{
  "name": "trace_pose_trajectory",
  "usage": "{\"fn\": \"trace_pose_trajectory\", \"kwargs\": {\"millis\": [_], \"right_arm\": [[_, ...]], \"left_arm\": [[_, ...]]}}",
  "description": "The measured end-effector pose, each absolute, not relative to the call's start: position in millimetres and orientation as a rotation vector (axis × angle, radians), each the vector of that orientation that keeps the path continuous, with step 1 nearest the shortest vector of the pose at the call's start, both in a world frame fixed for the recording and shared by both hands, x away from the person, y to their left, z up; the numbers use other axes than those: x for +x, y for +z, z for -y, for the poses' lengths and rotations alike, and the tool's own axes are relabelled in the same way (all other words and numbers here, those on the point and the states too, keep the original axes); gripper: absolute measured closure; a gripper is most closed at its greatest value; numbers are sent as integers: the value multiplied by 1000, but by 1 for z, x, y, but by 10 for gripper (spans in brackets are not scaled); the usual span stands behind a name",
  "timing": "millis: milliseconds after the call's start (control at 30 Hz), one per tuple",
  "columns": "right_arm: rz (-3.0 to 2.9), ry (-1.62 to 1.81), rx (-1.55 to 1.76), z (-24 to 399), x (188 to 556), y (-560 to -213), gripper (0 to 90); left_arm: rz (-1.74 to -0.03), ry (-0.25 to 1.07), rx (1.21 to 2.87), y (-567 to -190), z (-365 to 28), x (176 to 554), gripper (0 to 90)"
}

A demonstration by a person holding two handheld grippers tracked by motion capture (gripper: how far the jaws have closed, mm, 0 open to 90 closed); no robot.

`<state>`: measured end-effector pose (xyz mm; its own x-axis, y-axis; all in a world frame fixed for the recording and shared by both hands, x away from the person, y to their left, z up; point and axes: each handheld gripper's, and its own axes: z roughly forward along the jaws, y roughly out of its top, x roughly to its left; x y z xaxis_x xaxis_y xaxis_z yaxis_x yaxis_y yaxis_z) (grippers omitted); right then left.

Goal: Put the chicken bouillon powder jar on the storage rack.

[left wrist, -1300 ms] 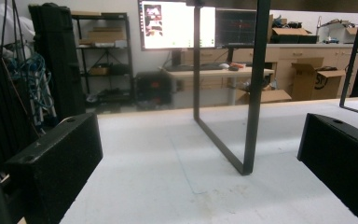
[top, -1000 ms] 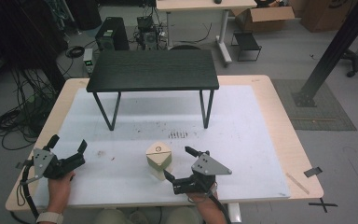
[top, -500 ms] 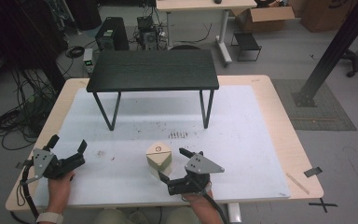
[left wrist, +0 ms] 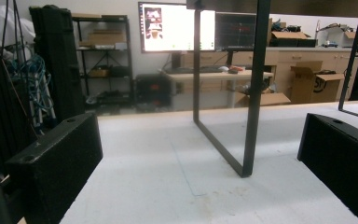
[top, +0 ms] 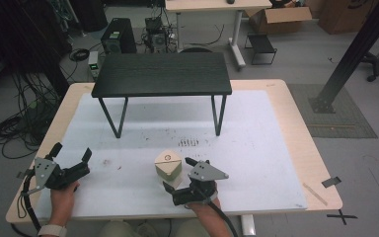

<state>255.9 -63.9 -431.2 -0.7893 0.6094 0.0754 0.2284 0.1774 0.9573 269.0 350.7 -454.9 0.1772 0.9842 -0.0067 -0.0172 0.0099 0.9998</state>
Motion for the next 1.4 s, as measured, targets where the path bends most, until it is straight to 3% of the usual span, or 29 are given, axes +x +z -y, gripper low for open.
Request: {"fn": "trace_pose_trajectory", "kwargs": {"millis": [900, 1400], "right_arm": [[-2200, 1555, 812, 40, 269, -437, 0], [-2215, 1524, 842, 35, 272, -440, 74]], "left_arm": [[-1064, 1075, 1251, -455, -352, 268, 2], [-1061, 1074, 1246, -455, -353, 267, 2]]}}
